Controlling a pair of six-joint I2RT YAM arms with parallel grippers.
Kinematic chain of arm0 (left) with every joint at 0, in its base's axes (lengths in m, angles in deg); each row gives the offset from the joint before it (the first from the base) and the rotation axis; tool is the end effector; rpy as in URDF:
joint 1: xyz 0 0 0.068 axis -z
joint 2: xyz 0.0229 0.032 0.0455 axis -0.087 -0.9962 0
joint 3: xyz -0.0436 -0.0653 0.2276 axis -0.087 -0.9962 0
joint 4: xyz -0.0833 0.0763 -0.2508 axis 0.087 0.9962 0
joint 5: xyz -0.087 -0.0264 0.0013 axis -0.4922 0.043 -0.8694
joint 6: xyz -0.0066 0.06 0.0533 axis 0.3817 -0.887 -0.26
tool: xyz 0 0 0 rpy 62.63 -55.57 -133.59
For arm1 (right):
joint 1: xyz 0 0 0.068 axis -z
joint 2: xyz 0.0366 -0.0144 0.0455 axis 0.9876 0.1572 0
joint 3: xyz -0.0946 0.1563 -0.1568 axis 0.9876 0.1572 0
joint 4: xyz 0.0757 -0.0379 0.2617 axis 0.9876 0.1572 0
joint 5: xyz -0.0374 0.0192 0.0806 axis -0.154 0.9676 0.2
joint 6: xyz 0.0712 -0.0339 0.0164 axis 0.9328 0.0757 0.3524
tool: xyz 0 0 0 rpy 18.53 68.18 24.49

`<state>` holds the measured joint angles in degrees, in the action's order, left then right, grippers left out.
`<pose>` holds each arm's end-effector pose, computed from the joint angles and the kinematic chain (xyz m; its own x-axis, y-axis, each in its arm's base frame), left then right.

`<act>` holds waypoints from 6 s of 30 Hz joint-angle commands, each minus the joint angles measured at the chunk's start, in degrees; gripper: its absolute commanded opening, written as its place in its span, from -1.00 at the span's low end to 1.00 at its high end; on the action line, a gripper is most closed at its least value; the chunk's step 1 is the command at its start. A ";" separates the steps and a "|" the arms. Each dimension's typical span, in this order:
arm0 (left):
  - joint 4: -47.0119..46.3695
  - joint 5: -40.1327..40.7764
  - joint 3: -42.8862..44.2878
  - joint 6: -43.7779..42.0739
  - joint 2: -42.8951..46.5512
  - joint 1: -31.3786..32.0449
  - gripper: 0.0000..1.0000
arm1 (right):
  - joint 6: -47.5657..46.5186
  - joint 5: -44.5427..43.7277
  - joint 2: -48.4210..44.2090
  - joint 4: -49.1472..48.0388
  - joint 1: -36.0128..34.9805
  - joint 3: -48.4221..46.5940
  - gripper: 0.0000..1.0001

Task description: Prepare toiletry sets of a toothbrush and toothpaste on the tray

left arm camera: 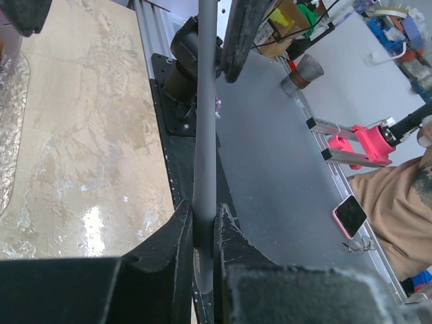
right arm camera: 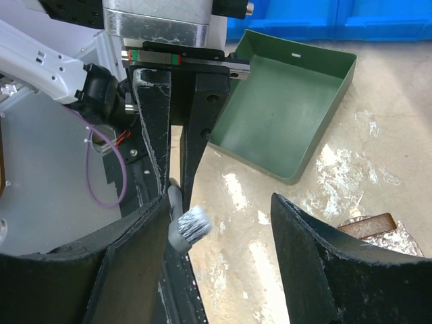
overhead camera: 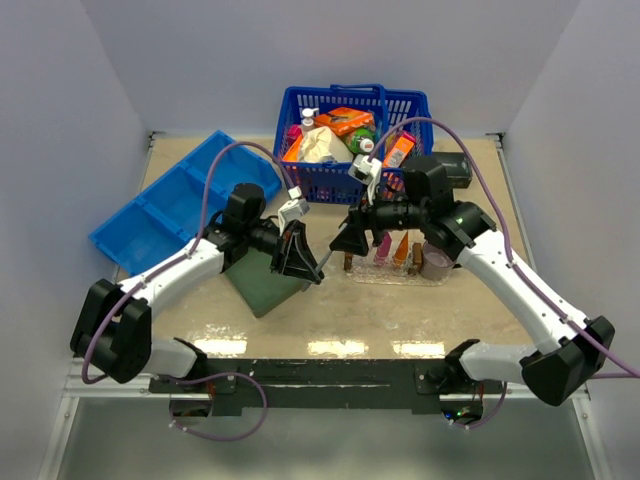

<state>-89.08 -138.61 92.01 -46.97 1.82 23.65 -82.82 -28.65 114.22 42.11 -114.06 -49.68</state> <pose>0.2373 -0.2078 0.2287 -0.5386 0.2605 -0.8013 0.7704 -0.2329 -0.5935 0.2401 0.2102 0.3401 -0.4280 -0.2457 -0.8697 -0.8789 0.3372 0.3373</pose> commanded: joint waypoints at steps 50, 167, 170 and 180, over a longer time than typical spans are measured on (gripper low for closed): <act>-4.61 -1.56 -0.78 2.68 -0.60 -0.08 -1.00 | 0.64 6.49 -2.14 -6.14 -0.21 -0.75 -0.51; -3.30 54.17 -6.23 -2.51 19.44 -4.03 0.97 | 5.65 -30.34 -11.63 7.05 13.50 -0.67 -1.00; -3.03 54.08 -5.97 -2.33 18.56 -4.03 0.97 | 6.00 -31.47 -11.89 6.00 13.50 1.35 -1.00; -2.86 53.64 -5.79 -2.24 17.50 -4.04 0.98 | 8.46 -30.43 -12.07 -0.25 13.50 7.25 -1.00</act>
<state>-89.82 -85.02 85.98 -50.01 19.61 19.83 -75.28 -57.91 102.68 46.13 -100.70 -43.16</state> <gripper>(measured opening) 0.983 0.063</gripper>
